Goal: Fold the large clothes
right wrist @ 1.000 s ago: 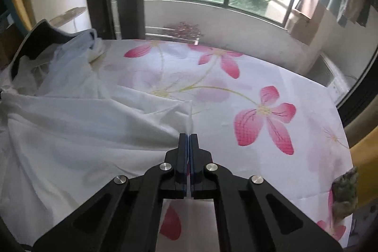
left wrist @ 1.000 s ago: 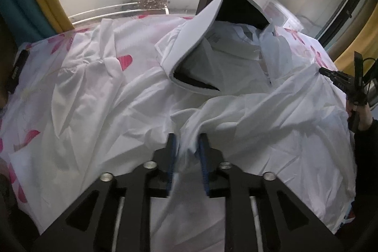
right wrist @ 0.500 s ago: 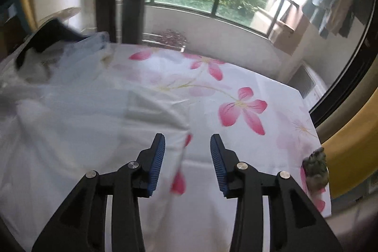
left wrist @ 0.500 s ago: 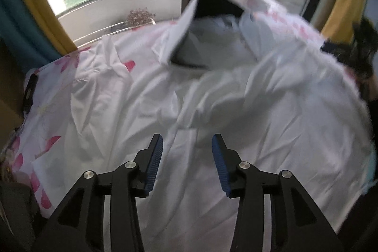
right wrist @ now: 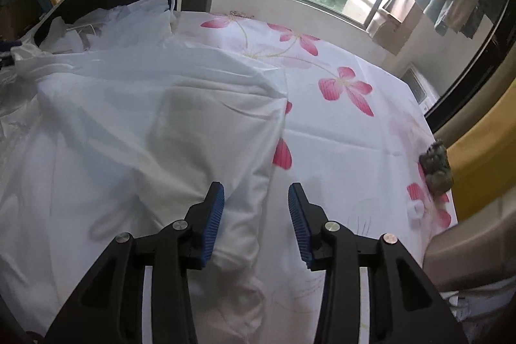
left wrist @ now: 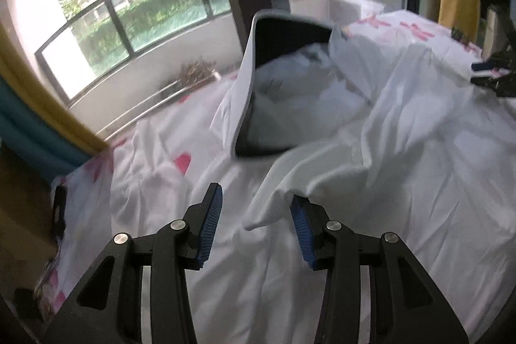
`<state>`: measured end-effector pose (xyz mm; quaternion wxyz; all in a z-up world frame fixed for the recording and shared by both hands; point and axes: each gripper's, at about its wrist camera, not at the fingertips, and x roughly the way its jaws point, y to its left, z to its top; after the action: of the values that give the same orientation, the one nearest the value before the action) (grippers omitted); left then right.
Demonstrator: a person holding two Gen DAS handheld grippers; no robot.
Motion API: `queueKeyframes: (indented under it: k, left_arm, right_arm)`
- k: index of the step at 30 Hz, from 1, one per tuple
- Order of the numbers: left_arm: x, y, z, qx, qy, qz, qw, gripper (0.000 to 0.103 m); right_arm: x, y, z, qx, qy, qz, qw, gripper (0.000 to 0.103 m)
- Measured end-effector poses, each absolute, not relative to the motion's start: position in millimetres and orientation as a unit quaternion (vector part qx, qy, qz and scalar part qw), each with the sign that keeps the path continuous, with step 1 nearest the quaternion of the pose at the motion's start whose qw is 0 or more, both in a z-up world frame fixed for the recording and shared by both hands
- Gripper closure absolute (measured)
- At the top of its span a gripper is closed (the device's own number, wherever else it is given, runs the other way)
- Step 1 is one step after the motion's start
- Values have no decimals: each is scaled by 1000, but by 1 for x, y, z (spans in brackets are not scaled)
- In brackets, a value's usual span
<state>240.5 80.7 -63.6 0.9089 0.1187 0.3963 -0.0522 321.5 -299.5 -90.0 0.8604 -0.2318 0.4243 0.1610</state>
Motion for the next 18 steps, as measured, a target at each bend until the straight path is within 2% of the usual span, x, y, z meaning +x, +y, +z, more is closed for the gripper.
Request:
queueKeyframes:
  k: [7,8,9,11,14,18]
  left_arm:
    - [248,78,-53,83,373,-114,917,58]
    - [246,75,-51,84,368,-126,917,65]
    - [245,71,-49,92,367,-140,915,83]
    - [243,65,-50,106,373,-143,910,98]
    - [238,61,-41,78,386,-163,905,100]
    - [223,75,-15,-26,395,-175,901,100]
  right_arm:
    - [307,-301,-93,-222,419,151,867,60]
    - [307,-303,-93,-218,420,150,868,58]
    - [306,-305,-93,-214,420,149,869,56]
    - [306,-308,-93,-208,420,148,871,52]
    - [307,-311,-93,-204,419,147,872,50]
    - [307,-312,-93,-203,414,151,874,50]
